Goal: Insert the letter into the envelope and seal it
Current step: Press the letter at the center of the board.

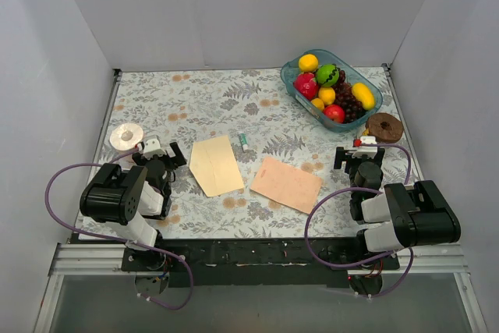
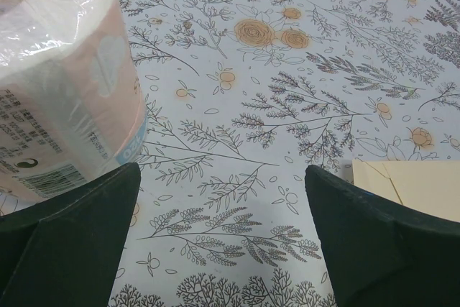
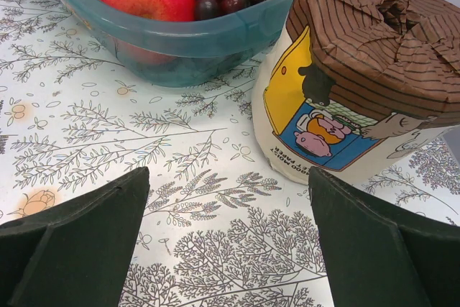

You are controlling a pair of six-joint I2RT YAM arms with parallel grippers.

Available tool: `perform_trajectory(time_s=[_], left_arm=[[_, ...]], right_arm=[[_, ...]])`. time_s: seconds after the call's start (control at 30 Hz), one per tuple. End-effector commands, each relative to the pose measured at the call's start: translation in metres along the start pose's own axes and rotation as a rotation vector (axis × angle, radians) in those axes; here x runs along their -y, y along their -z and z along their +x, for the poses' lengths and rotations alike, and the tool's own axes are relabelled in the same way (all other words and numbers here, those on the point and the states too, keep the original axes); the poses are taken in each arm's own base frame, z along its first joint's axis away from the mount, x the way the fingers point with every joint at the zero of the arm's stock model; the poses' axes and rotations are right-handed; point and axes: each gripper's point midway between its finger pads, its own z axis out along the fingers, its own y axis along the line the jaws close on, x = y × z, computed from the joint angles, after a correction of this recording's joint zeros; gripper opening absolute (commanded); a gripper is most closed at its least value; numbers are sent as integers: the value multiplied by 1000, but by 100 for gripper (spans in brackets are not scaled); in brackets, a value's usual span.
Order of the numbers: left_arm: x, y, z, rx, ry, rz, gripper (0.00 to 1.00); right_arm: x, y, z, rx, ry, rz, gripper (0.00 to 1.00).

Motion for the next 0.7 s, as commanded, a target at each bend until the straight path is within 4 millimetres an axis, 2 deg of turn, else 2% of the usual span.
perform_trajectory(time_s=[0.0, 0.47, 0.53, 0.6, 0.63, 0.67], left_arm=[[5, -2, -38, 141, 40, 8, 98], [3, -4, -36, 128, 46, 10, 98], [2, 3, -42, 164, 28, 0, 98], [3, 16, -50, 211, 44, 11, 98], [2, 20, -55, 233, 34, 11, 98], [5, 24, -62, 262, 42, 4, 98]], right_arm=[[4, -8, -26, 91, -27, 20, 98], [3, -7, -27, 92, -27, 19, 98], [2, 0, -30, 120, -17, 3, 98], [-2, 8, -44, 166, 0, -36, 98], [-1, 9, -40, 133, 0, -29, 98], [0, 5, -48, 125, -41, -14, 98]])
